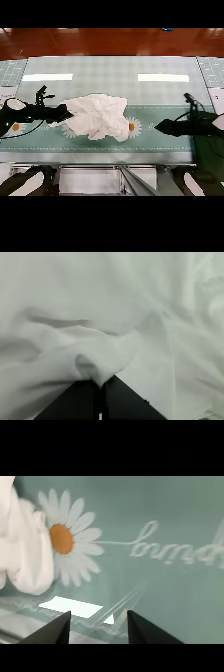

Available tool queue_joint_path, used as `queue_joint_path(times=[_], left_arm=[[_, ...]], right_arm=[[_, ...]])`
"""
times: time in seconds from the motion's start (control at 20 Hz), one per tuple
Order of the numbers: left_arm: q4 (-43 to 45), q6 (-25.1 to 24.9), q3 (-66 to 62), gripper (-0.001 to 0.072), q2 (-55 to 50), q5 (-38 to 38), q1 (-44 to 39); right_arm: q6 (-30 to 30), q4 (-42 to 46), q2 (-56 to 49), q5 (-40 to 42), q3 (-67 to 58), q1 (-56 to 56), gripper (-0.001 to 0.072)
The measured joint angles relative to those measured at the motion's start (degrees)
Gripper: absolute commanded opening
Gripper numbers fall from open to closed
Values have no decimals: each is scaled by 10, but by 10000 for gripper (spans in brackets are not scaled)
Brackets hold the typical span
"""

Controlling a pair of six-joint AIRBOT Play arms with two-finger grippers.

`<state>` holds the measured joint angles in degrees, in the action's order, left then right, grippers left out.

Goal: Fold the shirts.

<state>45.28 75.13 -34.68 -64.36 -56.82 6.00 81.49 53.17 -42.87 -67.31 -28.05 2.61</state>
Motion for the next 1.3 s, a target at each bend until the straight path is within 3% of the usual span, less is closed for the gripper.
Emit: queue_joint_path(times=[0.35, 0.6, 0.65, 0.75, 0.8, 1.05, 1.3], left_arm=[[-3, -21, -7, 17, -2, 7, -2], [-3, -24, -7, 17, -2, 6, -15], [-3, -25, -7, 17, -2, 9, -19], [-3, -25, -7, 17, -2, 13, -26], [-3, -25, -7, 17, -2, 14, -29], [-3, -25, -37, 17, 3, 1, -28], [-3, -25, -183, 17, 45, -17, -6]], right_arm=[[-20, -119, -157, 156, 12, -204, 408], [-49, -185, -257, 210, -20, -278, 401], [-52, -193, -276, 218, -31, -288, 348], [-55, -203, -308, 228, -55, -302, 67], [-58, -205, -318, 230, -66, -306, 21], [-83, -184, -325, 208, -138, -303, 20], [-40, -62, -269, 115, -308, -216, 19]])
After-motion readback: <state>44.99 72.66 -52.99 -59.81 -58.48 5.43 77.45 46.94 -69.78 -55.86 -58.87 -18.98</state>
